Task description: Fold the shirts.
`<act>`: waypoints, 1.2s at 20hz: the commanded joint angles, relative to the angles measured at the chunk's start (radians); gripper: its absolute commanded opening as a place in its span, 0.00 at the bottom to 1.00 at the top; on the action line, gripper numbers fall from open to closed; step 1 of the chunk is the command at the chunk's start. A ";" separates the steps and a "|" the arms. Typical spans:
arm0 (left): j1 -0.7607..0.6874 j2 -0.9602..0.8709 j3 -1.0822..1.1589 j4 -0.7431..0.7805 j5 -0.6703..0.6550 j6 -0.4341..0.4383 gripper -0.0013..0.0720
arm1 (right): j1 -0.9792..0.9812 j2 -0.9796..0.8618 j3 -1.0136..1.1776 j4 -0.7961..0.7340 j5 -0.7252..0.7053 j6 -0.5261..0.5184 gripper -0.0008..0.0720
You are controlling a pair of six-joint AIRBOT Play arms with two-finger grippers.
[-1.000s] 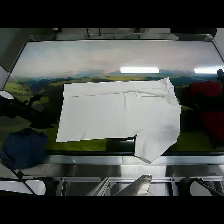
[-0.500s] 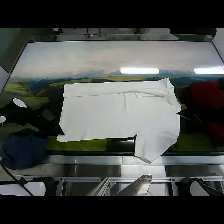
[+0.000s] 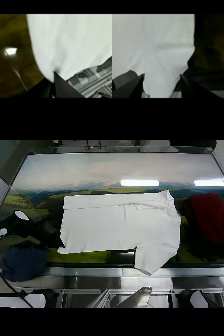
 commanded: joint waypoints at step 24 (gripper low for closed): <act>0.001 0.000 0.009 0.006 -0.124 0.002 0.05 | 0.056 -0.417 -0.017 0.257 0.085 -0.283 0.03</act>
